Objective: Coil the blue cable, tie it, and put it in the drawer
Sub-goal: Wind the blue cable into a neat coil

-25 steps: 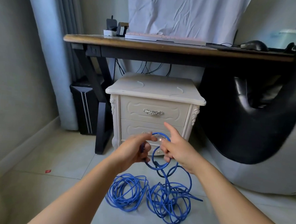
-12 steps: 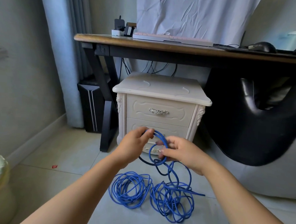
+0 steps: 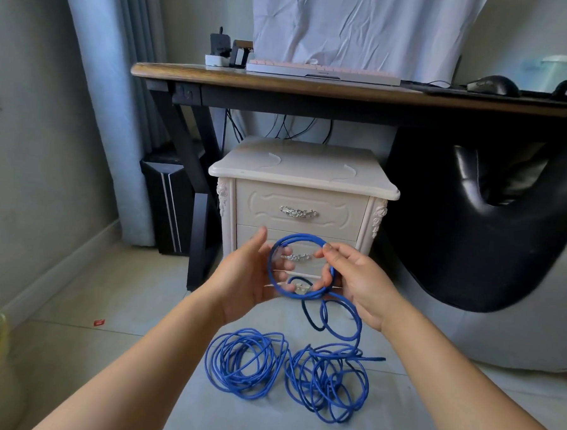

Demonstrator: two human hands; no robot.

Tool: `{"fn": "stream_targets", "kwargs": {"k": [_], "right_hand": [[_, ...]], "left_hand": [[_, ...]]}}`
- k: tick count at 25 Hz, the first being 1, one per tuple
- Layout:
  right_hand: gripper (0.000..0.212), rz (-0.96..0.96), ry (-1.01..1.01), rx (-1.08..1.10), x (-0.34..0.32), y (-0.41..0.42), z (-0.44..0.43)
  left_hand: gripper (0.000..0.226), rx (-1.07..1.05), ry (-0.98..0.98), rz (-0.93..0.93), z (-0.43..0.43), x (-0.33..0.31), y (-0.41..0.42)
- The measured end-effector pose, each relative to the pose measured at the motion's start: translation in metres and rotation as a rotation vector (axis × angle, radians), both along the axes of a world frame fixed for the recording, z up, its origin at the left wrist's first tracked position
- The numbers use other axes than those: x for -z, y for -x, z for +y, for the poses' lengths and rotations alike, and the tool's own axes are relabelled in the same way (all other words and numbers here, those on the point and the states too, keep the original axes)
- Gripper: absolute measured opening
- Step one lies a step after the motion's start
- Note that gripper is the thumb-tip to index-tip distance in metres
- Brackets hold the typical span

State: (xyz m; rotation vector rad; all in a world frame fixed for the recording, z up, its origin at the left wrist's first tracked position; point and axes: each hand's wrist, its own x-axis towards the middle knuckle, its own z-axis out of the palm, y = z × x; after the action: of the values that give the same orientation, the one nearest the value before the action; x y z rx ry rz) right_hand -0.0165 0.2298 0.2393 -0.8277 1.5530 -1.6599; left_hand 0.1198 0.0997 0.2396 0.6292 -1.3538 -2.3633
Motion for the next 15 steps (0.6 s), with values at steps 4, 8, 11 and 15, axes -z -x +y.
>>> {"fn": "stream_targets", "kwargs": {"k": [4,8,11,15], "right_hand": [[0.019,-0.101,0.066,0.131,-0.005,0.007,0.005],[0.018,-0.197,0.102,0.124,-0.004,0.001,0.001],[0.016,-0.334,0.161,0.075,-0.006,-0.004,-0.002],[0.015,-0.300,0.141,0.076,-0.011,-0.009,0.000]], "left_hand": [[0.023,-0.026,0.303,-0.333,-0.002,0.016,-0.005],[0.030,0.237,0.091,-0.264,0.023,0.017,0.001],[0.025,0.057,-0.148,-0.119,0.033,0.023,0.015],[0.019,-0.083,-0.226,-0.035,0.027,0.022,0.018]]}}
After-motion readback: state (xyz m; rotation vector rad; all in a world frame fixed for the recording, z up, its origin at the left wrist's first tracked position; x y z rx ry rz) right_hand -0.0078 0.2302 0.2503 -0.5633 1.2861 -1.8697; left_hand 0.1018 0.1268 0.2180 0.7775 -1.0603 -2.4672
